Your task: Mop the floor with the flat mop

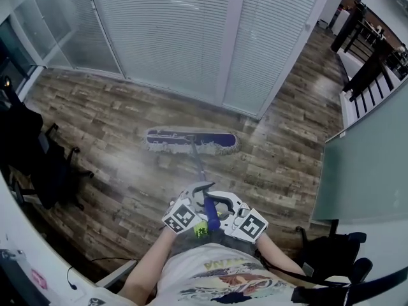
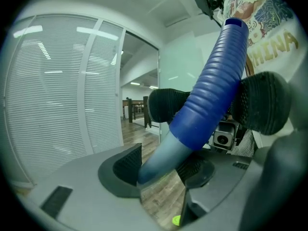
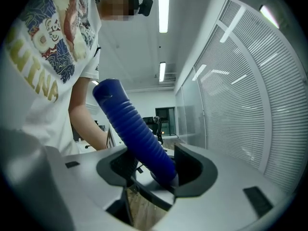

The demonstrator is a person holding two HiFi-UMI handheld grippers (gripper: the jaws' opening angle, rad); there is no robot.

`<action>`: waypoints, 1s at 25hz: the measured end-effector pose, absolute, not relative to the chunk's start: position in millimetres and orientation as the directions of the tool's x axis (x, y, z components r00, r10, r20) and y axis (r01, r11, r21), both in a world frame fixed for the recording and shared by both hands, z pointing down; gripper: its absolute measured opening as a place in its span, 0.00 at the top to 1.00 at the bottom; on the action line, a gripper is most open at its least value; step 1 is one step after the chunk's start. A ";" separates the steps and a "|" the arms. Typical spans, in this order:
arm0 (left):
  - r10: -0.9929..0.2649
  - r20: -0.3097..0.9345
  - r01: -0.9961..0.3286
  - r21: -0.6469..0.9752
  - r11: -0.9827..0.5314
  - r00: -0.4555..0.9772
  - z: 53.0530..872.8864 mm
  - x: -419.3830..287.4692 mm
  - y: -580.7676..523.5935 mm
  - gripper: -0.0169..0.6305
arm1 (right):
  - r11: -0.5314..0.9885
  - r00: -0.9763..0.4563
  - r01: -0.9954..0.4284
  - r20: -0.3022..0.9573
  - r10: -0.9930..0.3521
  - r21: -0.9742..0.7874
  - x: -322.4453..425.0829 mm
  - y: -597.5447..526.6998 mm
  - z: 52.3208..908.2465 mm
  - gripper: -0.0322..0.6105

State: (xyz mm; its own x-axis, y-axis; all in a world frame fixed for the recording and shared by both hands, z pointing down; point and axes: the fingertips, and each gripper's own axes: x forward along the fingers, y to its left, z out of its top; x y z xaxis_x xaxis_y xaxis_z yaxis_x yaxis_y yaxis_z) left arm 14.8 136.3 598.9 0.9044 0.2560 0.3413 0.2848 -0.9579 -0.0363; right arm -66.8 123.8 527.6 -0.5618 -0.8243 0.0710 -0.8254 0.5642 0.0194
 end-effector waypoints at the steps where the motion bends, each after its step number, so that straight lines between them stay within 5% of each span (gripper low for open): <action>1: 0.256 0.341 0.286 -0.040 -0.958 0.905 599.2 18.6 127.2 0.69 | 0.563 -0.562 -0.826 0.063 -0.825 0.017 -63.0 114.7 527.2 0.61; 25: 0.218 0.398 0.252 -0.033 -0.967 0.891 602.2 208.1 -134.1 0.69 | 0.570 -0.576 -0.817 0.071 -0.815 -0.088 130.0 -142.6 531.0 0.60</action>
State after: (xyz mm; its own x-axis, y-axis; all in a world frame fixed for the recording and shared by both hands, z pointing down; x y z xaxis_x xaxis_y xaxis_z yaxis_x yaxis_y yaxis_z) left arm 208.1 -134.1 602.2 0.8911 0.2181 0.3979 0.2515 -0.9673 -0.0331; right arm 130.0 -142.6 531.0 -0.5756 -0.8147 0.0707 -0.8172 0.5697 -0.0876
